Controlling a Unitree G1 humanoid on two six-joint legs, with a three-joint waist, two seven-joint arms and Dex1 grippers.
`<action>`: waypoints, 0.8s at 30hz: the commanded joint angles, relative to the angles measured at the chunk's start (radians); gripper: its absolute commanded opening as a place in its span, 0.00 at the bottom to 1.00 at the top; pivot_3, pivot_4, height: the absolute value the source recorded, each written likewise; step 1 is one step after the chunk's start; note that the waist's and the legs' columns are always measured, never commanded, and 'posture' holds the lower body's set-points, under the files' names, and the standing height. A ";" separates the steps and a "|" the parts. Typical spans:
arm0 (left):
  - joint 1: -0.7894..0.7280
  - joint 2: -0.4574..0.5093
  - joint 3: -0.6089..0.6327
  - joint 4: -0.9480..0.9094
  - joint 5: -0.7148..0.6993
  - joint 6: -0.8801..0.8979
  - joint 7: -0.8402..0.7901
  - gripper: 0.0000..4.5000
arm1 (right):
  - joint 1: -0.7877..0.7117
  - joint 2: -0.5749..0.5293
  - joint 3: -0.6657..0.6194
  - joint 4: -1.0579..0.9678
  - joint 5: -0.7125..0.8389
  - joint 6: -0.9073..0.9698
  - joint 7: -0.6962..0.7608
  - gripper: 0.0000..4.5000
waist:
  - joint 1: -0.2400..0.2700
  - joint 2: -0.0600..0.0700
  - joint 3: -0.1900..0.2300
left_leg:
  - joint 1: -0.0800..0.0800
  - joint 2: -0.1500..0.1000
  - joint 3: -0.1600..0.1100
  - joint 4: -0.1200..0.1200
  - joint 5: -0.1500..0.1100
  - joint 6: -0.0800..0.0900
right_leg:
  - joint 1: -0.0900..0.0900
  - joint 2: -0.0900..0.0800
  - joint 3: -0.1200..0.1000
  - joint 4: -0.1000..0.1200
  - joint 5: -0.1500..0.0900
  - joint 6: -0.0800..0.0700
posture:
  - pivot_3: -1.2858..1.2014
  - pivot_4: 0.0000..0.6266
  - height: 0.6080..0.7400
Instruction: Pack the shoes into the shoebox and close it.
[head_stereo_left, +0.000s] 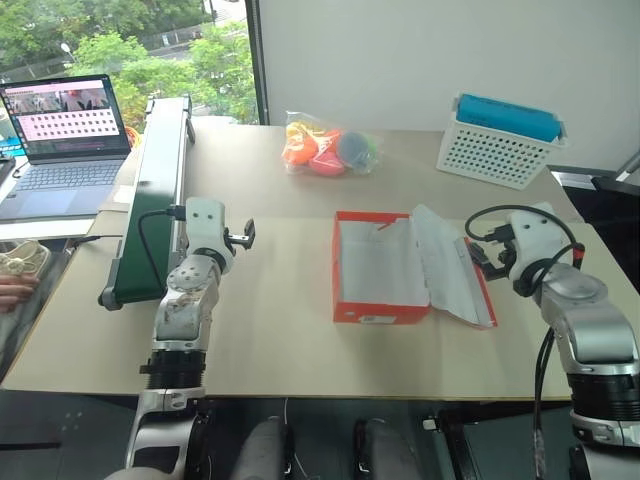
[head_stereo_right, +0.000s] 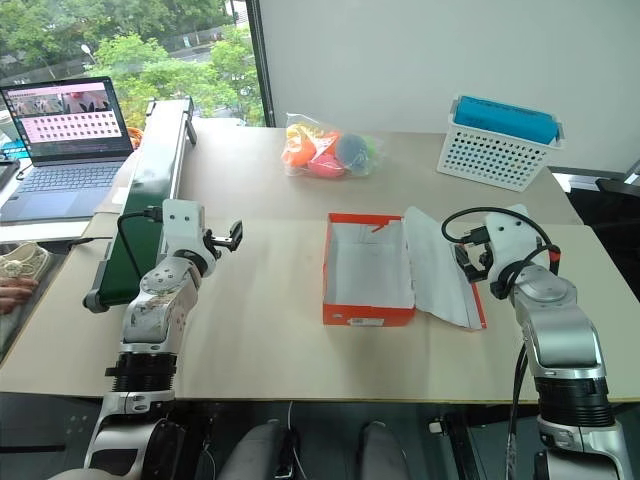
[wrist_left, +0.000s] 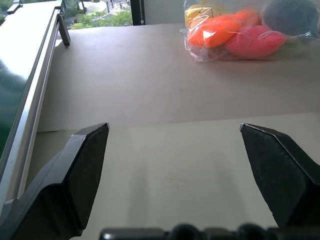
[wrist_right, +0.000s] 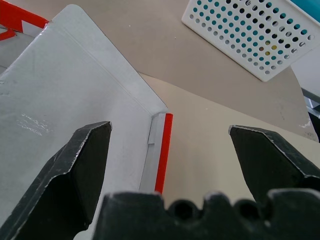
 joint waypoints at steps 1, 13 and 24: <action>0.002 0.015 0.009 -0.064 0.003 -0.041 0.005 1.00 | -0.087 0.049 0.002 -0.106 0.088 -0.008 0.067 0.98 | 0.000 0.000 0.000 | 0.000 0.000 0.000 0.000 0.000 0.000 | 0.000 0.000 0.000 0.000 0.000 0.000 | 0.52 0.24 0.69; 0.047 0.189 0.199 -0.074 -0.044 0.086 0.020 1.00 | -0.238 0.073 0.362 -0.274 0.232 -0.011 0.474 0.98 | -0.008 0.000 0.001 | 0.001 0.000 -0.004 0.001 0.000 -0.001 | 0.002 0.000 -0.003 0.000 0.000 -0.002 | 0.52 0.24 0.69; 0.075 0.253 0.240 -0.019 -0.067 0.204 -0.001 1.00 | -0.228 0.092 0.376 -0.239 0.173 -0.051 0.492 0.98 | -0.002 -0.001 0.001 | 0.001 0.000 -0.004 0.000 0.001 -0.003 | 0.000 0.000 -0.003 0.001 -0.001 -0.001 | 0.52 0.24 0.69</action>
